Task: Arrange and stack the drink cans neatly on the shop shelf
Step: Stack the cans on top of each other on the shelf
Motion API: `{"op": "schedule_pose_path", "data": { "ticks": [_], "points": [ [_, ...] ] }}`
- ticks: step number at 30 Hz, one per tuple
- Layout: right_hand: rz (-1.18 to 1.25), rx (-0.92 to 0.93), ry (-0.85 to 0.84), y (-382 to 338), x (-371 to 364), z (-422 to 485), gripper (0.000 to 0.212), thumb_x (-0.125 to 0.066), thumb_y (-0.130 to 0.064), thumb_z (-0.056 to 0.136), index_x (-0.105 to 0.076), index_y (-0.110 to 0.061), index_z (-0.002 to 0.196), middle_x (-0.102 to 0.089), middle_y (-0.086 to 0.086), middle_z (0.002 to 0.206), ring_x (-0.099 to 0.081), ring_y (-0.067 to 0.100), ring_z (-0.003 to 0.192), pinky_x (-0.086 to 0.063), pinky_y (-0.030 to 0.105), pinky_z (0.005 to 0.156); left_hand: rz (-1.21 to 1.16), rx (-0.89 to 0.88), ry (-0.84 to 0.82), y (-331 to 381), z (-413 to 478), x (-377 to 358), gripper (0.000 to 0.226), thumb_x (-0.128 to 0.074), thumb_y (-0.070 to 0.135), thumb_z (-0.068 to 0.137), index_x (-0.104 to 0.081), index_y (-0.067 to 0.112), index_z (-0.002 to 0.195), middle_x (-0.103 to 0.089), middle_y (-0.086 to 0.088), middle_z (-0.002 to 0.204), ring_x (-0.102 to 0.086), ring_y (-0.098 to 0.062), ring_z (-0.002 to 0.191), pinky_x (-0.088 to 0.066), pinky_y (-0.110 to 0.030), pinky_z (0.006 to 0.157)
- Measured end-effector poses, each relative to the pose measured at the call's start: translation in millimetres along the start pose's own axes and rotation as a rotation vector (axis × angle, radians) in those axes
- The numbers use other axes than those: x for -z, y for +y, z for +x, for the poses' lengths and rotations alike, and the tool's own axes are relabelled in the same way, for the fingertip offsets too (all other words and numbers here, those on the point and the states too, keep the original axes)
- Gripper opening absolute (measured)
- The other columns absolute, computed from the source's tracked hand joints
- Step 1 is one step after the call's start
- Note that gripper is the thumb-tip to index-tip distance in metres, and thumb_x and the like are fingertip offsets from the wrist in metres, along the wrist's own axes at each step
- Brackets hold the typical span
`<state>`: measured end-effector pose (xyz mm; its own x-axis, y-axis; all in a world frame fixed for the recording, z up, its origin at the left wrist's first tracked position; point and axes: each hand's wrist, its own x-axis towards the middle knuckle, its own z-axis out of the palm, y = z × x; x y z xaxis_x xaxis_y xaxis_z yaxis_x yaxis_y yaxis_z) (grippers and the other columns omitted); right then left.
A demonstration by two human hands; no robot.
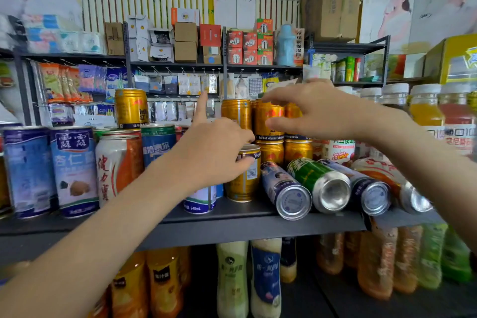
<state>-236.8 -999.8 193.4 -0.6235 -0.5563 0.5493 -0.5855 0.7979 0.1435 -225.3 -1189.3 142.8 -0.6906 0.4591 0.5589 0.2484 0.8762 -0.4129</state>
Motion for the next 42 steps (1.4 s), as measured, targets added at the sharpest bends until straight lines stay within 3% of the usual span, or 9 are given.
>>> {"op": "schedule_pose_path", "data": {
  "ticks": [4, 10, 17, 21, 24, 28, 30, 35, 42],
  "points": [
    [0.009, -0.040, -0.084, -19.0, -15.2, -39.9, 0.055, -0.039, -0.059, 0.087, -0.041, -0.036, 0.137, -0.056, -0.011, 0.129, -0.046, 0.008, 0.125, 0.003, 0.039, 0.117, 0.048, 0.068, 0.123, 19.5, -14.2, -17.5, 0.041, -0.044, 0.047, 0.091, -0.059, 0.024, 0.122, -0.063, 0.006, 0.113, -0.048, -0.015, 0.122, 0.024, -0.062, 0.100],
    [-0.121, -0.099, -0.192, -37.4, -56.7, -73.5, 0.066, -0.037, -0.067, 0.086, -0.035, -0.032, 0.141, -0.047, -0.012, 0.137, -0.034, 0.011, 0.133, 0.014, 0.047, 0.113, 0.086, 0.154, 0.334, 41.0, -20.4, -49.0, 0.033, -0.075, 0.011, 0.070, -0.067, 0.007, 0.102, -0.066, -0.007, 0.092, -0.062, -0.026, 0.097, 0.003, -0.066, 0.104],
    [-0.017, -0.155, -0.123, -34.1, -60.6, -57.1, 0.054, -0.038, -0.053, 0.094, -0.037, -0.027, 0.141, -0.055, -0.008, 0.129, -0.043, 0.015, 0.128, 0.002, 0.048, 0.116, 0.106, 0.155, 0.392, 36.2, -21.8, -56.0, 0.036, -0.070, 0.010, 0.075, -0.064, 0.010, 0.110, -0.064, -0.005, 0.100, -0.061, -0.025, 0.098, 0.003, -0.062, 0.108],
    [0.183, -0.176, -0.047, -29.1, -53.6, -29.8, 0.048, -0.042, -0.033, 0.098, -0.036, -0.019, 0.144, -0.053, 0.003, 0.136, -0.049, 0.021, 0.123, -0.030, 0.037, 0.109, 0.041, 0.124, 0.459, 32.7, -28.8, -56.4, 0.040, -0.069, 0.021, 0.078, -0.063, 0.011, 0.117, -0.065, -0.004, 0.109, -0.061, -0.022, 0.106, -0.003, -0.058, 0.112],
    [0.293, -0.199, -0.077, -33.9, -52.6, -12.3, 0.054, -0.047, -0.040, 0.096, -0.038, -0.014, 0.143, -0.054, 0.007, 0.135, -0.055, 0.020, 0.117, -0.040, 0.025, 0.090, 0.030, 0.122, 0.501, 31.0, -37.5, -60.5, 0.036, -0.070, 0.016, 0.078, -0.064, 0.007, 0.113, -0.063, -0.010, 0.116, -0.056, -0.026, 0.116, -0.012, -0.055, 0.113],
    [0.344, -0.276, -0.130, -39.2, -61.2, 6.2, 0.056, -0.050, -0.046, 0.093, -0.046, -0.010, 0.135, -0.058, 0.009, 0.126, -0.058, 0.023, 0.110, -0.047, 0.031, 0.086, 0.027, 0.130, 0.524, 28.7, -51.1, -70.5, 0.035, -0.070, 0.009, 0.077, -0.065, 0.003, 0.111, -0.061, -0.015, 0.122, -0.053, -0.030, 0.122, -0.020, -0.052, 0.111],
    [0.375, -0.317, -0.147, -38.8, -68.9, 12.6, 0.055, -0.052, -0.049, 0.091, -0.050, -0.008, 0.128, -0.059, 0.009, 0.121, -0.059, 0.024, 0.106, -0.049, 0.035, 0.087, 0.028, 0.125, 0.524, 27.6, -56.3, -74.5, 0.035, -0.069, 0.006, 0.077, -0.065, 0.003, 0.112, -0.058, -0.017, 0.127, -0.050, -0.031, 0.126, -0.019, -0.051, 0.112],
    [0.409, -0.311, -0.177, -37.5, -83.8, 22.8, 0.041, -0.064, -0.050, 0.082, -0.058, -0.014, 0.101, -0.059, -0.002, 0.089, -0.051, 0.005, 0.073, -0.037, 0.021, 0.056, -0.016, 0.114, 0.536, 25.3, -64.2, -78.3, 0.028, -0.061, 0.003, 0.081, -0.066, 0.003, 0.108, -0.057, -0.017, 0.129, -0.047, -0.030, 0.128, -0.019, -0.048, 0.114],
    [0.530, -0.335, -0.047, -38.1, -81.4, 19.9, 0.045, -0.072, -0.043, 0.075, -0.067, 0.001, 0.083, -0.058, 0.006, 0.067, -0.052, 0.017, 0.063, -0.036, 0.024, 0.050, -0.053, 0.112, 0.482, 24.9, -66.1, -76.4, 0.031, -0.051, 0.019, 0.087, -0.064, 0.006, 0.112, -0.058, -0.013, 0.129, -0.044, -0.027, 0.131, -0.020, -0.048, 0.113]
  ]
}}
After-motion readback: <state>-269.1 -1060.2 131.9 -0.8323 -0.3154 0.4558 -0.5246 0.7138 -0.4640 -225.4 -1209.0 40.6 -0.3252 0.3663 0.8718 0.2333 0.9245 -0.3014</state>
